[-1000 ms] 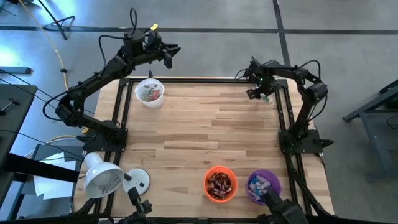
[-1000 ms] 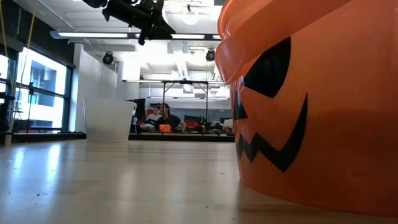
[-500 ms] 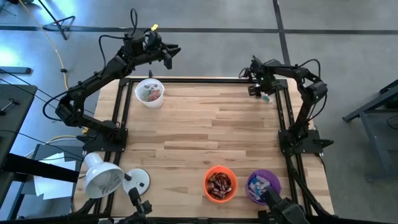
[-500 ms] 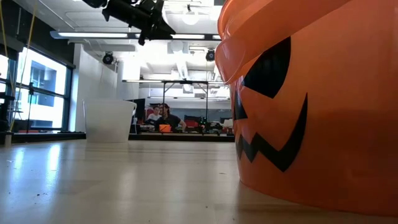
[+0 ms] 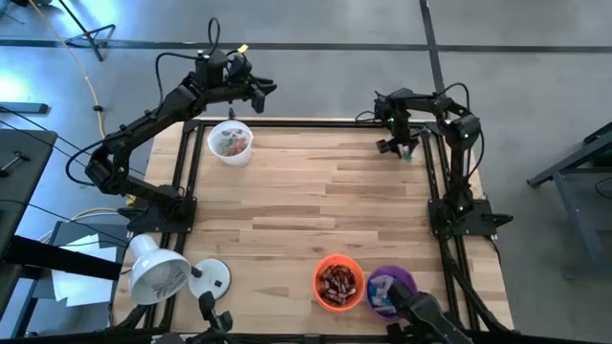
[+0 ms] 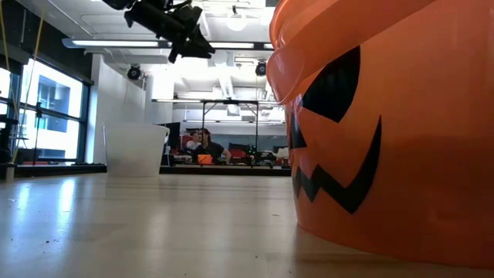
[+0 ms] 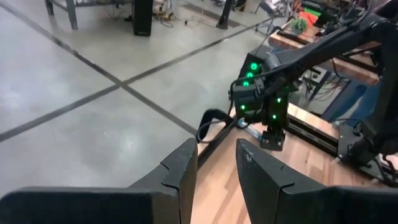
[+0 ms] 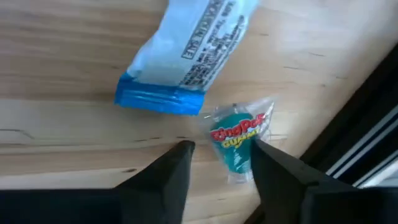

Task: Organize candy in baskets
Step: Put the blue gummy into the white bucket, then put the white chocolate into the purple bucket

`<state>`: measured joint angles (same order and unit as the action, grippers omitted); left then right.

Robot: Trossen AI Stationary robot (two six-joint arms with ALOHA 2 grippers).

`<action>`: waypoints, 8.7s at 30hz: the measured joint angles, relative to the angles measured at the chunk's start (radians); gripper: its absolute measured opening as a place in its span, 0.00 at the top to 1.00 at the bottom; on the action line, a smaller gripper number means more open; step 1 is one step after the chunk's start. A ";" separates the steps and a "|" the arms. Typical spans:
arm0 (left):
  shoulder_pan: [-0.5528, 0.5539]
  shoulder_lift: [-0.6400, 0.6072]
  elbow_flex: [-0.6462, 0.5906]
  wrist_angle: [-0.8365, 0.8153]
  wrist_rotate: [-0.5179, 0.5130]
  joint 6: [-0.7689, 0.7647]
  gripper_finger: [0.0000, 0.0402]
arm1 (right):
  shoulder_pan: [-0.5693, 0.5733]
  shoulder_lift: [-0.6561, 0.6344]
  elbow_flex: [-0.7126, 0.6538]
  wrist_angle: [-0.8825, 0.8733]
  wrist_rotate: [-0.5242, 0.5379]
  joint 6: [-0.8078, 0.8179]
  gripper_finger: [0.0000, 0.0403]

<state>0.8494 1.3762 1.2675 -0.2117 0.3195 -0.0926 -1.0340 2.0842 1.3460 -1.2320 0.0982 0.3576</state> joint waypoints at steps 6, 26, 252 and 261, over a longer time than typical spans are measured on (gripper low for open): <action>0.000 0.000 0.000 -0.010 0.000 0.000 0.75 | 0.001 -0.001 -0.016 0.008 -0.014 0.004 0.80; 0.000 0.000 0.000 -0.009 0.000 -0.001 0.75 | 0.021 -0.117 -0.021 -0.020 -0.122 -0.007 1.00; 0.214 -0.276 0.000 -0.053 -0.139 -0.089 0.75 | -0.084 -0.394 -0.243 0.493 -0.225 0.183 0.70; 0.213 -0.276 0.000 -0.053 -0.139 -0.097 0.75 | -0.124 -0.393 -0.242 0.419 -0.229 0.118 0.70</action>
<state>1.0626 1.1000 1.2671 -0.2646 0.1805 -0.1901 -1.1582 1.6909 1.1038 -0.8125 -0.1308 0.4758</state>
